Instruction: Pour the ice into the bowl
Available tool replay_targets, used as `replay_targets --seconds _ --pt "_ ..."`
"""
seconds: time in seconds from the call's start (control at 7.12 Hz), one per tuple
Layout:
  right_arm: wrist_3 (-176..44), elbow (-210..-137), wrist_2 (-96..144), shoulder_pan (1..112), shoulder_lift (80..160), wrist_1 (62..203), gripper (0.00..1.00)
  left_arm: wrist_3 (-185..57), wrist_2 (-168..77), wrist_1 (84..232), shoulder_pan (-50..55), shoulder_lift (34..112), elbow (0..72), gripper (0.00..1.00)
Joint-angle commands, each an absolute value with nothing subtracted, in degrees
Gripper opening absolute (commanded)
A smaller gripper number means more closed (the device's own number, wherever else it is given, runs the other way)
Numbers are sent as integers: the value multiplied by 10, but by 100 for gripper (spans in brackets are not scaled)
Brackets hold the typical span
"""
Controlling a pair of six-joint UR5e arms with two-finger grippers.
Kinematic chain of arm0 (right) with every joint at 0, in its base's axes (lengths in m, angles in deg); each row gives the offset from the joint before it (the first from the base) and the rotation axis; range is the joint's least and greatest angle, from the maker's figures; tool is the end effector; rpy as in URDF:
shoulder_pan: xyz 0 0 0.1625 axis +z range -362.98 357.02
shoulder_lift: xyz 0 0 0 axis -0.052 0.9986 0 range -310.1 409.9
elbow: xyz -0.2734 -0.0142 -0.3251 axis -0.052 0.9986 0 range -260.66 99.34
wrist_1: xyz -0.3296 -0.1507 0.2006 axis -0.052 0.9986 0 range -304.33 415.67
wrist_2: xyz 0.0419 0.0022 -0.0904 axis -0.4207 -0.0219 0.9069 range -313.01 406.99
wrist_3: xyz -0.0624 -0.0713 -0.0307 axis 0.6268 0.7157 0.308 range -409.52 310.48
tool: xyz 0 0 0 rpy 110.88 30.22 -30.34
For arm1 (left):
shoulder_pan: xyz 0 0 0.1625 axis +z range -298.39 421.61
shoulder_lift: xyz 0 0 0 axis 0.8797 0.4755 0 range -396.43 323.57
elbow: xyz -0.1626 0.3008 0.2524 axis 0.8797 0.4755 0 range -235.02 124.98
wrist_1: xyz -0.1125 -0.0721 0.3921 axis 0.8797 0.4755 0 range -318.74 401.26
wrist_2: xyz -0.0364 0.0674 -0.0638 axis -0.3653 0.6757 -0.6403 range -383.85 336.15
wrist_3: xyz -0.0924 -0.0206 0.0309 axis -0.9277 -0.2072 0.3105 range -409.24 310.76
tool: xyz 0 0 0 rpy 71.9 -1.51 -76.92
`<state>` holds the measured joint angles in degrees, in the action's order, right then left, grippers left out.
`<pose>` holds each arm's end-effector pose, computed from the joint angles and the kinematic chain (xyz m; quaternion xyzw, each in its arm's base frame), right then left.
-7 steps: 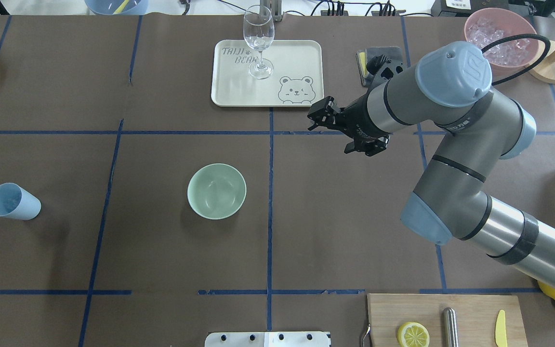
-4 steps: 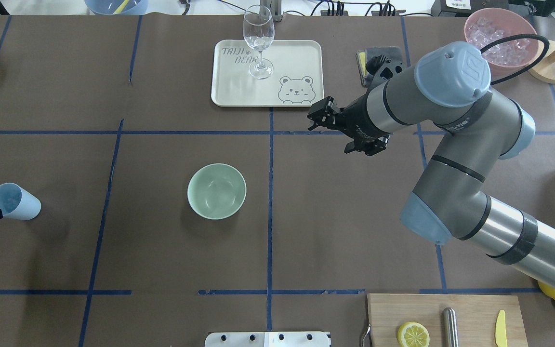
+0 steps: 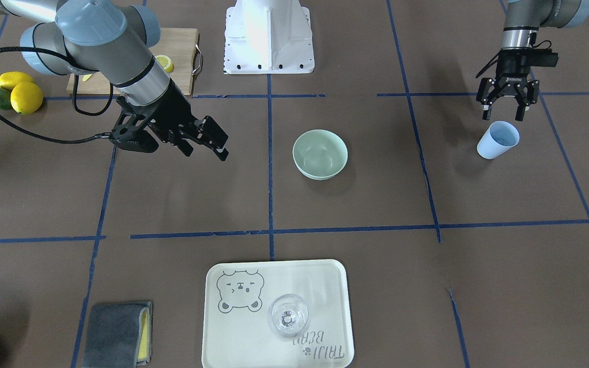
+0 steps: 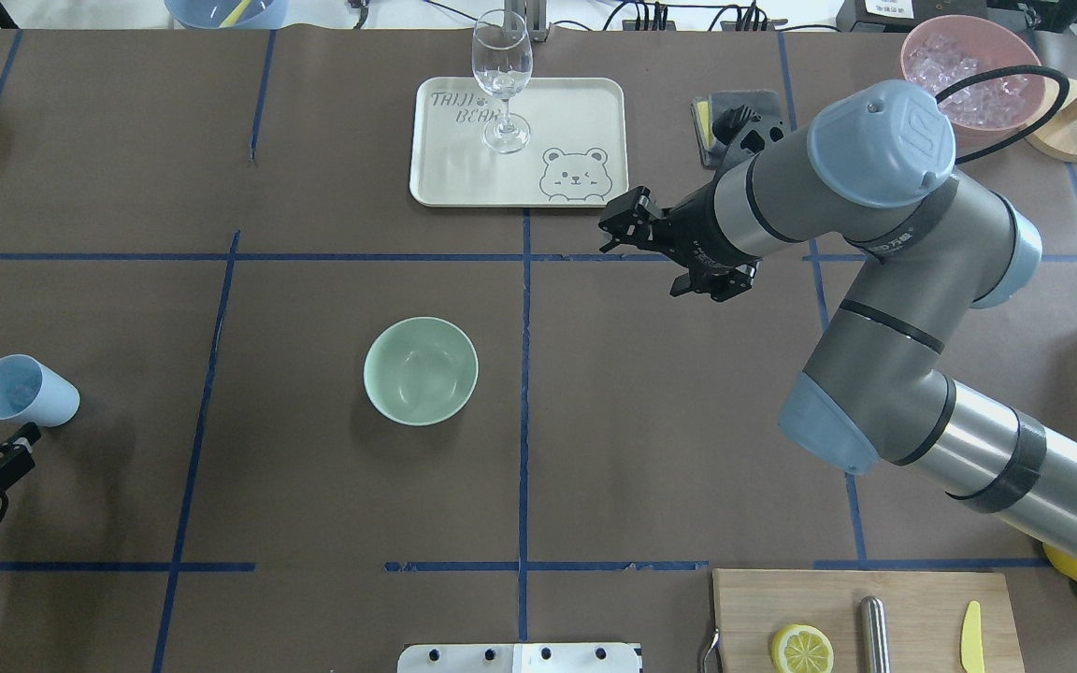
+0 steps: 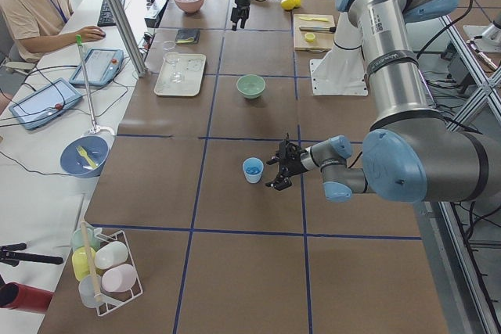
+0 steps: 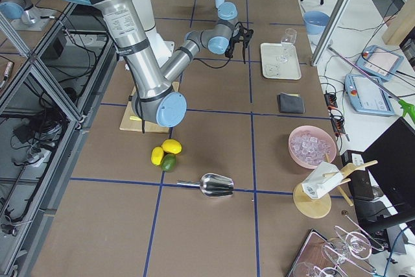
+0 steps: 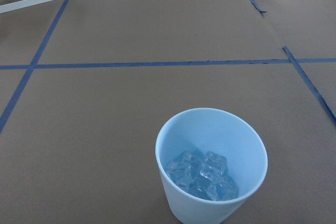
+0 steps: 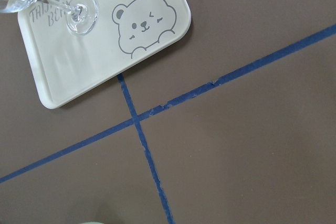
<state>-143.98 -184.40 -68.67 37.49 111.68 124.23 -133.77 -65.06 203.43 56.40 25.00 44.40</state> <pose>-0.4113 -0.4694 0.2259 -0.0213 -0.5457 0.2091 0.8112 0.2596 -0.2327 0.6242 0.4057 0.3703 -0.1825 0.8154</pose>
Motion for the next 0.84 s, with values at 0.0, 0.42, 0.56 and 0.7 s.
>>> replay_targets --seconds 0.0,0.42,0.56,0.7 --pt "-1440 -1845 -688 375 1118 1242 100 -1344 -586 2032 567 284 415 99" --pt "-1439 -1847 -688 375 1119 1242 100 -1296 -555 2032 566 328 365 99" --pt "-1440 -1849 -688 376 1119 1242 100 -1282 -551 2033 566 332 365 99" --pt "-1440 -1849 -688 376 1119 1242 100 -1263 -530 2032 565 334 360 99"
